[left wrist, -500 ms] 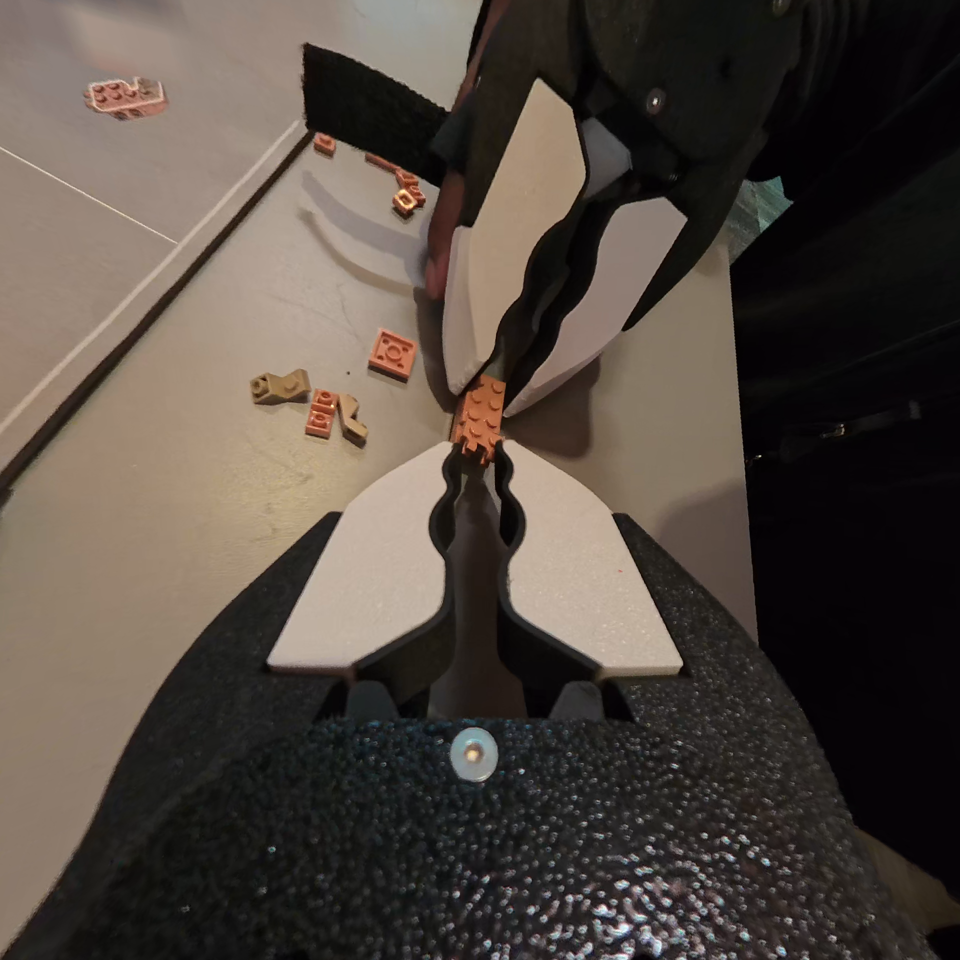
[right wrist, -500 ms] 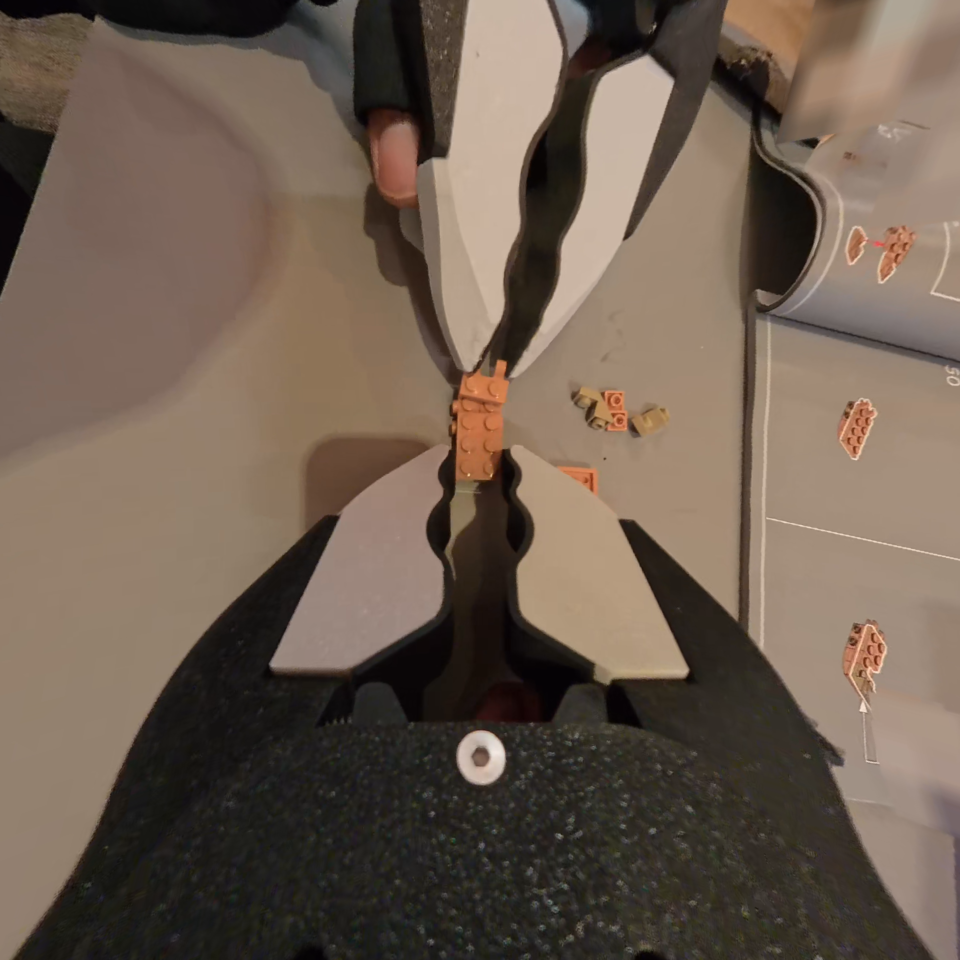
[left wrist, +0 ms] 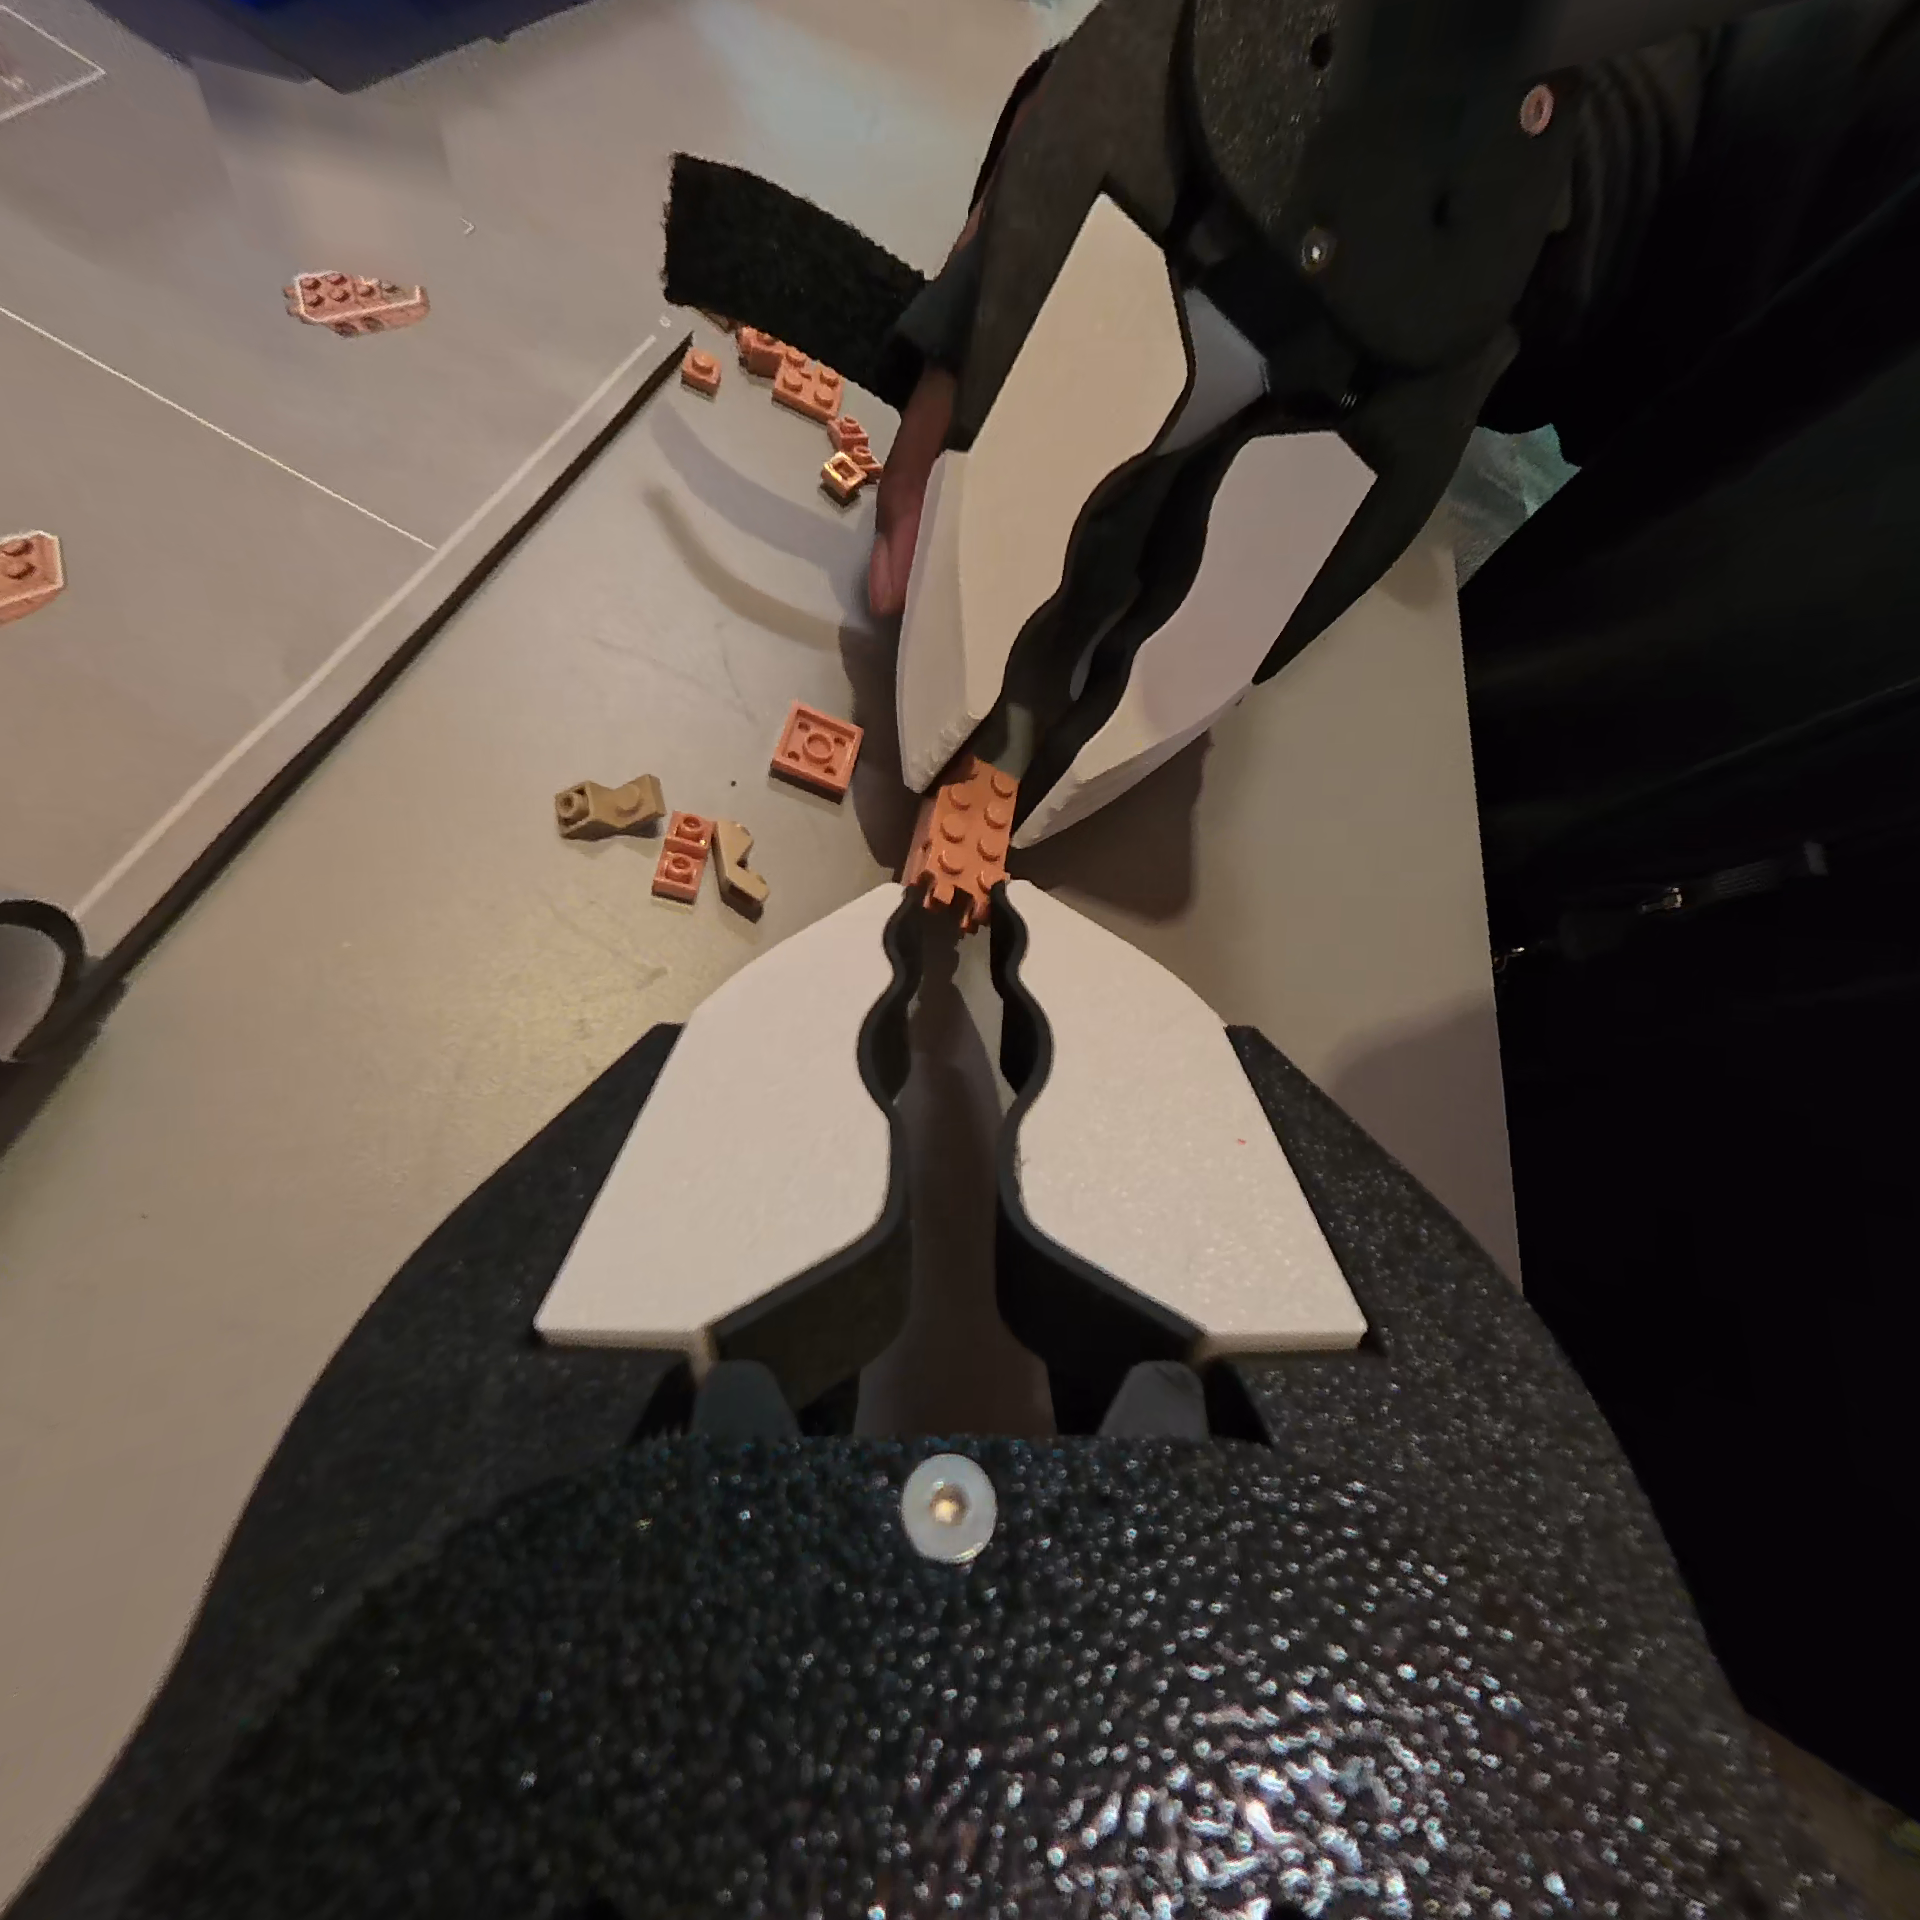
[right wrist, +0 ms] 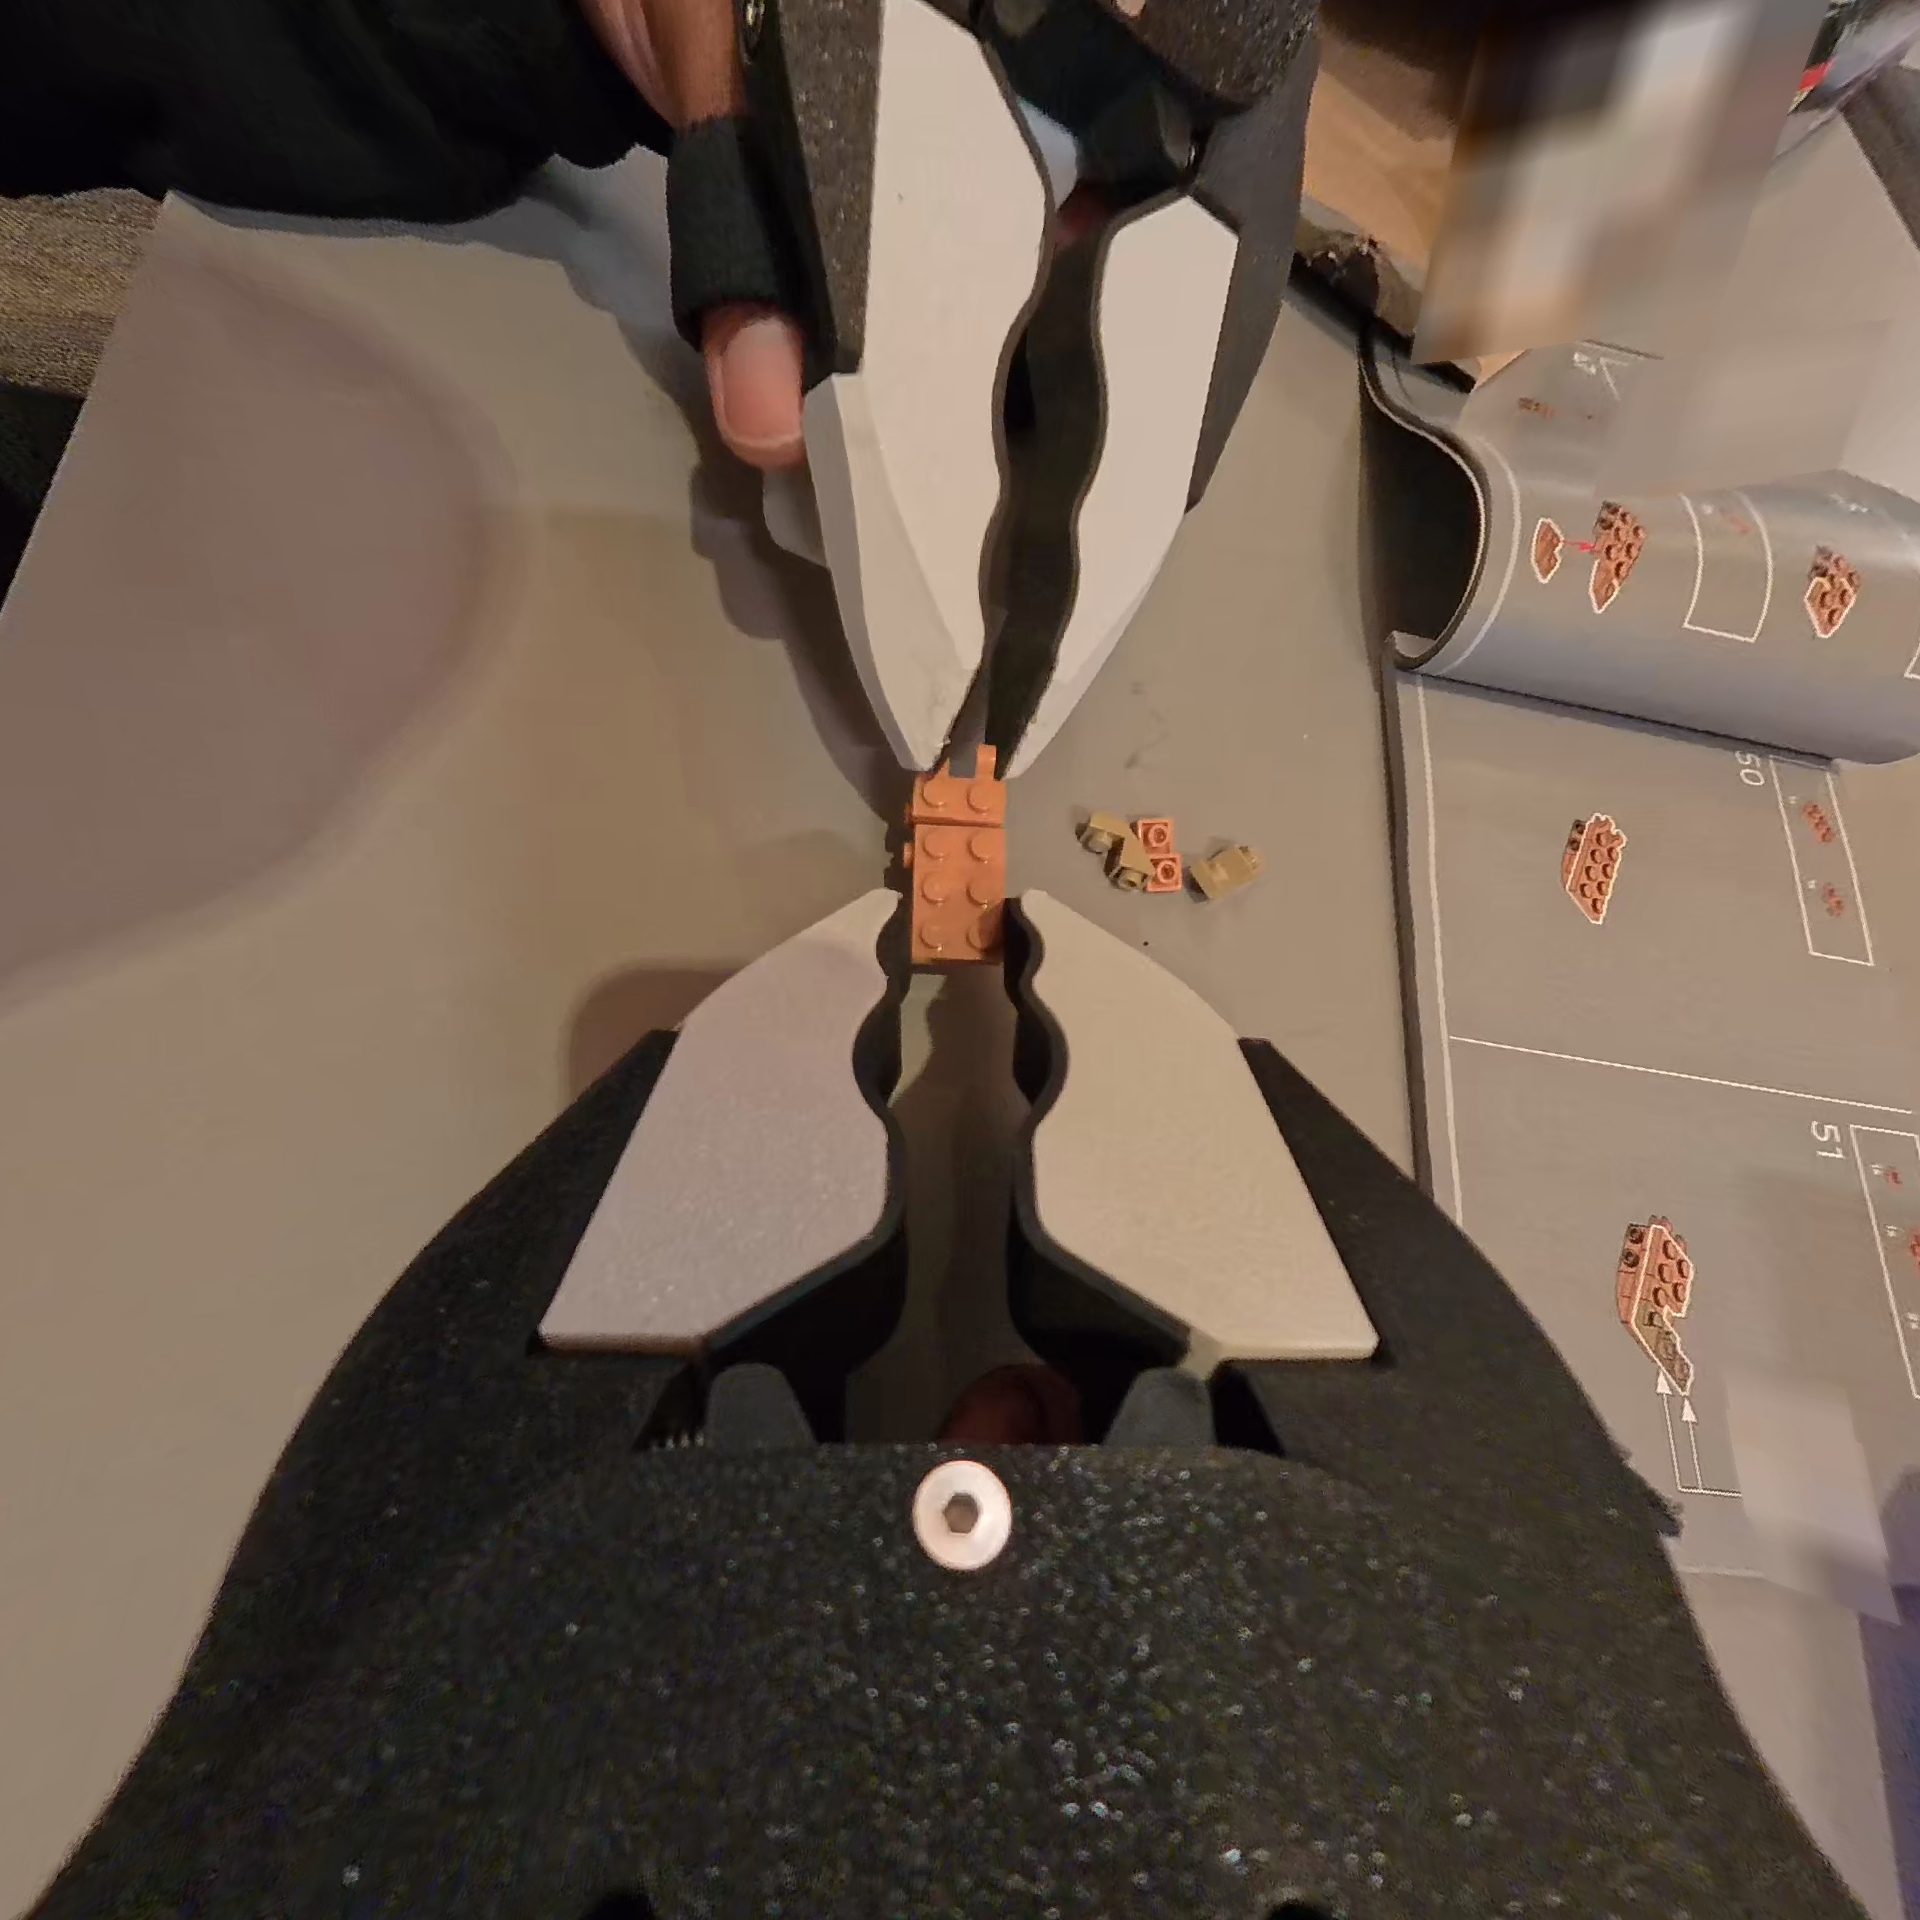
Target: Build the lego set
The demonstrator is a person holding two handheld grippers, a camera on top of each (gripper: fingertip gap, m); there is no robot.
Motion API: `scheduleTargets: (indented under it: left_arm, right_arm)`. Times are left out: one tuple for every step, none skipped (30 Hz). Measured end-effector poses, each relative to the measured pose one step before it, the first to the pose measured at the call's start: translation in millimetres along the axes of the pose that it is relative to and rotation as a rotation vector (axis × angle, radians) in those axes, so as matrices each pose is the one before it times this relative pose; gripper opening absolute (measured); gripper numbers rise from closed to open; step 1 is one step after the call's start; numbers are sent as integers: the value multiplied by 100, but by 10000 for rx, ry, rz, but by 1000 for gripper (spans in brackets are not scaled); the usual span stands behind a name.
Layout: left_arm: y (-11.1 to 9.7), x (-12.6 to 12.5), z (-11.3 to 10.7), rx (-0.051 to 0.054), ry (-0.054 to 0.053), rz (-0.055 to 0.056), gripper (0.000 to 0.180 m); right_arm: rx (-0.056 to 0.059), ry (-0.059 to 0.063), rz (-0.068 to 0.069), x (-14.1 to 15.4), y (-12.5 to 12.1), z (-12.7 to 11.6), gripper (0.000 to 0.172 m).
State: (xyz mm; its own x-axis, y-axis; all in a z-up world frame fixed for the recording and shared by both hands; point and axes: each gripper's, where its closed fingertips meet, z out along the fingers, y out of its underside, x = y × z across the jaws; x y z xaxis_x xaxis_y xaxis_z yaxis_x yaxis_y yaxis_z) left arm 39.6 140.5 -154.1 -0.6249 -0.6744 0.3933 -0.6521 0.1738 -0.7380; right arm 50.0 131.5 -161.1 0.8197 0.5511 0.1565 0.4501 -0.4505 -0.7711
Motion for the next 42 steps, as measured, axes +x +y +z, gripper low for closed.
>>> scheduleTargets:
  left_arm:
    - [2,2,-2,-12,-21,7,12]
    - [-17,-33,1,3,-31,-13,12]
    - [-28,-9,-3,5,-13,-8,12]
    - [-25,-8,-12,9,-10,-6,12]
    - [-25,3,-12,9,-2,-6,12]
    - [-19,-6,-5,10,-5,-5,12]
    - [-2,-3,1,2,-3,-1,12]
    - [-1,-15,8,-5,-12,0,12]
    - [3,-18,-2,-3,-14,1,12]
    - [4,4,10,-6,-6,3,12]
    - [12,1,0,-10,0,7,12]
    - [19,16,18,-13,6,12,12]
    - [23,32,-1,-15,17,14,12]
    - [21,55,12,-17,26,17,12]
    - [16,21,3,-10,6,11,12]
    - [7,6,3,-12,4,1,12]
    - [13,30,5,-13,13,2,12]
    - [13,13,-1,-6,3,5,12]
    - [-6,9,4,0,8,-6,12]
    - [17,5,4,-6,12,-15,12]
    - [1,-8,10,-5,0,-12,12]
    - [3,-25,-4,1,-10,-17,13]
    - [-12,-27,-11,3,-6,-19,13]
    - [-3,-15,-11,5,-6,-8,13]
    - [11,-32,-9,0,-14,-5,13]
    - [17,-38,-11,-10,-17,-11,13]
    - [13,-22,-9,-7,-6,-14,14]
    - [-8,-12,-7,4,2,-8,14]
    - [1,4,-7,6,3,-1,14]
    - [1,6,5,-2,2,6,14]
    - [-7,3,-6,0,2,6,14]
    - [-3,13,8,1,4,-1,14]
    - [2,-3,9,-1,0,-10,14]
    - [-3,-2,12,3,8,3,15]
    - [-21,21,8,9,12,7,15]
    - [-15,26,20,9,12,5,15]
    - [-15,15,11,3,5,12,15]
    - [-9,19,20,1,-1,23,15]
    - [-11,27,11,-4,2,24,15]
    - [12,10,11,-8,-4,15,15]
    - [9,16,20,-12,1,18,15]
    - [5,30,16,-8,15,13,16]
  right_arm:
    - [5,11,10,17,-10,-6,17]
    - [14,13,16,32,-13,-6,16]
    - [17,5,15,24,-24,-11,16]
    - [8,-3,10,5,-2,-1,16]
    - [-1,-10,-1,-12,2,-1,16]
    - [0,-3,-8,-14,-9,7,16]
    - [0,-1,-13,-16,3,6,16]
    - [-2,-7,-15,-20,-1,-2,16]
    - [-1,-1,-8,-11,9,2,16]
    - [5,7,-2,5,-2,-4,16]
    - [9,2,1,6,-10,-10,16]
    - [9,0,6,6,-15,-3,16]
    - [10,4,9,18,5,-11,16]
    - [11,-1,9,11,-13,-6,16]
    - [8,-3,7,2,-14,-4,16]
    - [3,0,1,2,5,-8,16]
    - [2,0,-5,-3,2,-6,16]
    - [2,-1,-8,-4,-7,5,16]
    - [1,-7,-9,-16,-1,-3,16]
    - [2,-4,-10,-20,-6,1,16]
    - [-1,-2,-11,-8,1,-4,16]
    - [-3,-4,-14,-16,-1,-2,16]
    - [0,3,-17,-21,3,3,16]
    - [-2,3,-19,-18,-3,-4,16]
    - [-4,0,-17,-11,9,3,16]
    - [0,0,-9,-7,0,-4,16]
    - [9,0,1,3,-11,-10,16]
    - [11,-4,9,1,-8,-13,16]
    - [10,-5,11,3,-12,-6,16]
    - [11,-2,8,4,-9,-12,16]
    - [5,-3,0,0,-5,-13,16]
    - [2,-1,-5,-12,-3,-2,16]
    - [2,1,-6,-9,-3,-2,16]
    - [0,-5,-4,-9,5,-7,16]
    - [-2,-4,-3,-11,-2,2,16]
    - [-1,4,-2,7,1,-1,16]
    - [-2,4,-1,6,2,-1,16]
    - [-3,-2,-2,-9,-1,2,16]
    - [-4,0,-5,-10,4,-6,16]
    - [-3,4,-6,1,-1,2,16]
    - [2,2,-3,7,-10,-5,16]
    - [6,-1,-1,-6,-3,-3,16]
